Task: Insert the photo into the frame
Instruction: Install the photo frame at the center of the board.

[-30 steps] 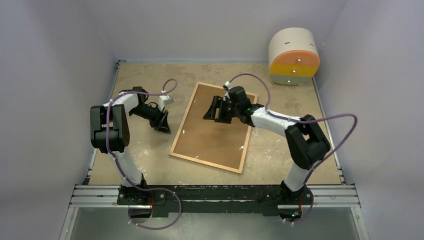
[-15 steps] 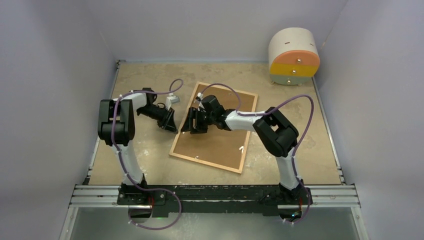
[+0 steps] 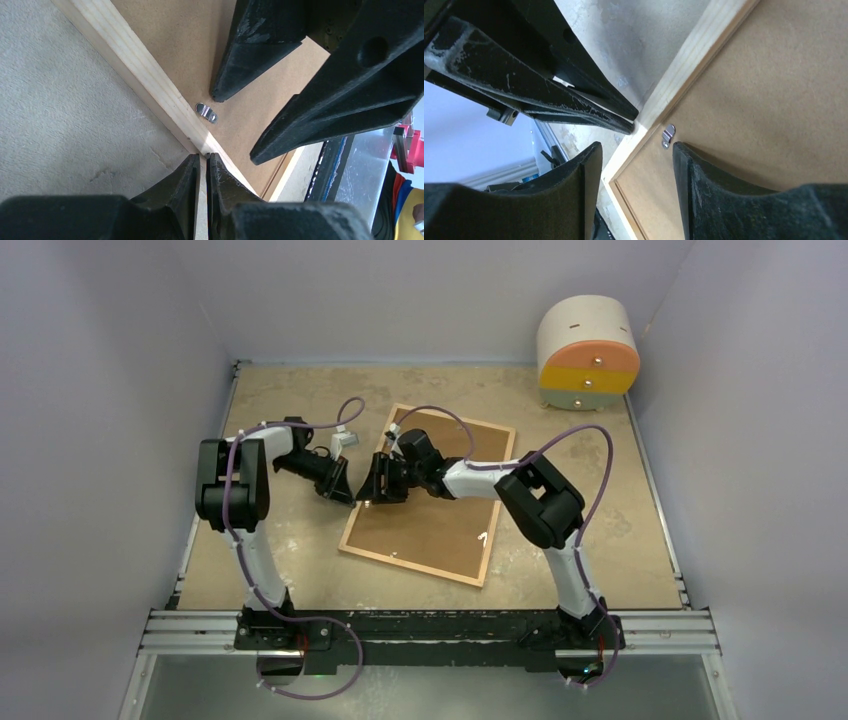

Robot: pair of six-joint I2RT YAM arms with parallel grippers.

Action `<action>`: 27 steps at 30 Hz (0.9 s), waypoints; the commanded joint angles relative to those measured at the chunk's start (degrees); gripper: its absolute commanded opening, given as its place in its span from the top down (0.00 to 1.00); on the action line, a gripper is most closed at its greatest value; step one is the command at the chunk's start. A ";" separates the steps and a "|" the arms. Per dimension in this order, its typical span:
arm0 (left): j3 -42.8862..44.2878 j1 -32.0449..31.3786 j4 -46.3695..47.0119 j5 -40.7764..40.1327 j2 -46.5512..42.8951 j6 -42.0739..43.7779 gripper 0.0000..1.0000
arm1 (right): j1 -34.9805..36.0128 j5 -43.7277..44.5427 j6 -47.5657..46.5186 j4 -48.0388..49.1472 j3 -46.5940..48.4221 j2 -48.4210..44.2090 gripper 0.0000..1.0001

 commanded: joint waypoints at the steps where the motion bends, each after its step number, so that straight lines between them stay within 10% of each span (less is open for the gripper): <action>1: -1.48 0.06 3.87 -2.82 0.73 0.71 0.88 | -0.10 -0.75 0.36 0.78 2.24 1.91 0.44; 27: -1.65 0.06 4.81 -3.81 0.08 0.75 0.90 | 0.48 -6.28 5.33 4.46 3.23 5.32 0.50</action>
